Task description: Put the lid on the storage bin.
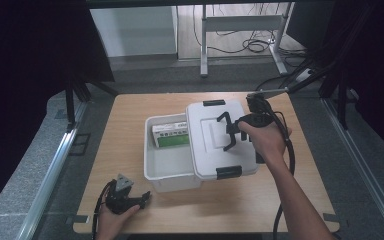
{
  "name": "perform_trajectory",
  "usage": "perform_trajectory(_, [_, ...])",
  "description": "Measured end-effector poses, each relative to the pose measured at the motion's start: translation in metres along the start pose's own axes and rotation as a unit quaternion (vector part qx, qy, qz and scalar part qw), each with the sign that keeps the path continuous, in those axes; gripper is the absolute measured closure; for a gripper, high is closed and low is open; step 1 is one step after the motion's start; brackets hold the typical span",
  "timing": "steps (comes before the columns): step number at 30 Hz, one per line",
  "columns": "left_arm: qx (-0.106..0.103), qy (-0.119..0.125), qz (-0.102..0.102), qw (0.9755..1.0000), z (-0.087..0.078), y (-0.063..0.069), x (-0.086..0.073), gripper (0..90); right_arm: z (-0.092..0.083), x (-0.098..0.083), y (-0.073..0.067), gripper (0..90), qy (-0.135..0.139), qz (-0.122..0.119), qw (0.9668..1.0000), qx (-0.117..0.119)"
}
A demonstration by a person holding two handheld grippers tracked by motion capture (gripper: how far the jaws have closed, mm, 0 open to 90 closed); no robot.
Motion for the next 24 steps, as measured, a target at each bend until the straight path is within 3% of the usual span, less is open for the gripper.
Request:
perform_trajectory(16, [0.000,0.001,-0.002,1.0000,0.000,0.000,0.000,12.6,0.029,0.001,-0.033,84.7,-0.023,-0.007,0.9994,0.025])
perform_trajectory(24, [0.000,0.001,-0.001,1.0000,0.000,0.000,0.000,12.6,0.040,0.003,-0.046,84.6,-0.026,-0.008,0.9993,0.026])
Point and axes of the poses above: each handheld gripper's, and its own axes: z roughly forward along the jaws, x roughly out of its top, y roughly to its right, the point moved 4 cm from there along z, roughly forward along the jaws, and after that the axes turned 5 degrees about x, right-handed, at the moved point
